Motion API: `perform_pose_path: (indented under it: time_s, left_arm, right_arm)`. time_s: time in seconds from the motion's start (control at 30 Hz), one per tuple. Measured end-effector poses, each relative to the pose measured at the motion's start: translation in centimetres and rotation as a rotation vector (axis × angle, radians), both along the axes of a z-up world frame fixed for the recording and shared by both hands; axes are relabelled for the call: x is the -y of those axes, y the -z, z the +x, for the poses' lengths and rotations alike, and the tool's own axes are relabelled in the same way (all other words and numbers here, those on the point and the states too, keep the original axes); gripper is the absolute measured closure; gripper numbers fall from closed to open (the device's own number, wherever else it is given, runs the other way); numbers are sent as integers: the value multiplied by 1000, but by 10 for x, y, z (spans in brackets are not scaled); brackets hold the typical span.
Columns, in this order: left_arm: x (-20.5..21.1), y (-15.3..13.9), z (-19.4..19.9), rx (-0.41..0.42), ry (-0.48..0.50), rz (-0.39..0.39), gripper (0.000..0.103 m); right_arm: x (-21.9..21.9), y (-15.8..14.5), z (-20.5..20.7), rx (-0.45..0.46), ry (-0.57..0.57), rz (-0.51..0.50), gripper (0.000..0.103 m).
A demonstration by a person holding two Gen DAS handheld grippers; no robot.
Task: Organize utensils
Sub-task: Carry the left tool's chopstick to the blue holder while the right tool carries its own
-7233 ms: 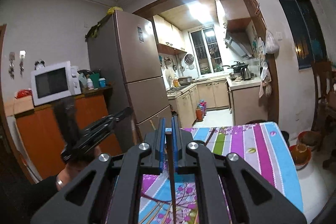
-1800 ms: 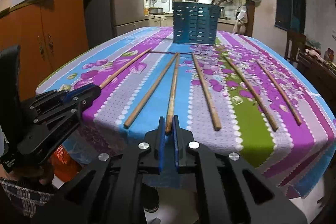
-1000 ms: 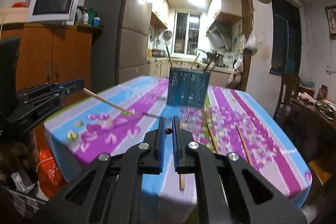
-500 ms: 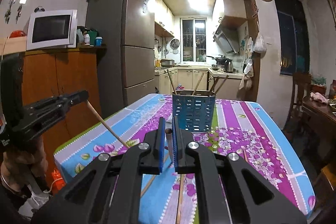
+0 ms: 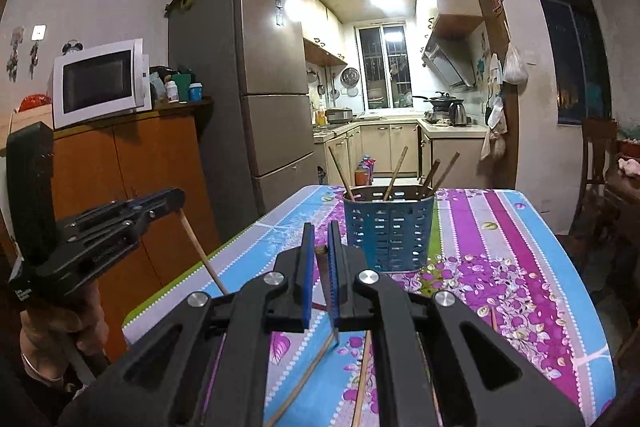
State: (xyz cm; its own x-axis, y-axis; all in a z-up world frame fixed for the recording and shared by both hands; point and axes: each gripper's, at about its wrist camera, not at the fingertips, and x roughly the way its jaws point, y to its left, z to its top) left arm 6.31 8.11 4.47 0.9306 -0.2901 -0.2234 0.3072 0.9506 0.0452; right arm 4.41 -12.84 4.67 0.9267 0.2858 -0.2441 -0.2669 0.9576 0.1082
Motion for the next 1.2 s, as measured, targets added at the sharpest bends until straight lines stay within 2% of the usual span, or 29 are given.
perform_pose_path:
  time_s: [0.33, 0.63, 1.2]
  left_arm:
    - [17, -4, 33, -29, -101, 88, 96]
    - [19, -1, 40, -15, -184, 150, 96]
    - [30, -4, 41, 18, -217, 201, 96]
  right_arm:
    - [-4, -19, 23, -33, -54, 12, 98]
    - [-1, -28, 26, -37, -68, 9, 98]
    - [5, -38, 33, -23, -77, 13, 98]
